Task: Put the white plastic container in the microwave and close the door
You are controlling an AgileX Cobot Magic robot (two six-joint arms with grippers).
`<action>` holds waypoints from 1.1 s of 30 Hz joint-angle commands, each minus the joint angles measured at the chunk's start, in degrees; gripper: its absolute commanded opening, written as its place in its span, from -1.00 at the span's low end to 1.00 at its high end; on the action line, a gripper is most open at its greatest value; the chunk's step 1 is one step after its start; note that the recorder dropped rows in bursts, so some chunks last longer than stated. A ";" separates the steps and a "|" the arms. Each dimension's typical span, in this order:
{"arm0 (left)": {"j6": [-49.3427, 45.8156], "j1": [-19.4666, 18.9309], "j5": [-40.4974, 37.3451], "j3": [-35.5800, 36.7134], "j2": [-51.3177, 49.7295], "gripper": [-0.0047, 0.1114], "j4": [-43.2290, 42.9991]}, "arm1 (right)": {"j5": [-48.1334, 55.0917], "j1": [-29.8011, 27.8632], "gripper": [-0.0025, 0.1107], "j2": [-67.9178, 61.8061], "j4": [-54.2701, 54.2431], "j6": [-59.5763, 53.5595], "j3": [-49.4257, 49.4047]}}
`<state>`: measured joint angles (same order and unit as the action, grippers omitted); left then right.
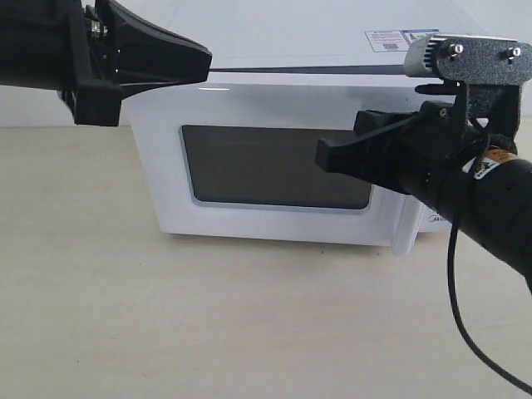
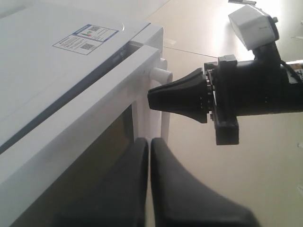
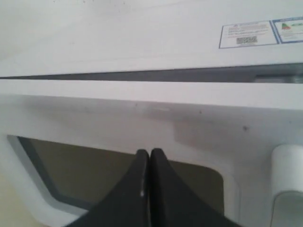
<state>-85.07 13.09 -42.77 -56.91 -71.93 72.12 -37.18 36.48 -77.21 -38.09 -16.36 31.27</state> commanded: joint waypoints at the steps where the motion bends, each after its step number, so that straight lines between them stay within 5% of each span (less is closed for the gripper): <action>1: 0.27 0.20 -0.32 -0.36 0.30 -0.85 0.02 | -6.58 0.00 -0.96 -1.87 -0.42 -0.48 0.06; 13: 0.27 0.20 -0.32 -0.36 0.30 -0.85 0.02 | -15.90 0.00 -0.96 -7.50 -2.03 -0.20 0.57; 33: 0.27 0.20 1.41 -0.36 0.30 -0.85 0.02 | -12.47 -3.98 -0.96 -13.95 -2.08 -0.51 6.08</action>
<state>-85.07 13.09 -41.45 -56.91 -71.93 72.12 -48.24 33.72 -90.39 -39.40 -16.47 35.81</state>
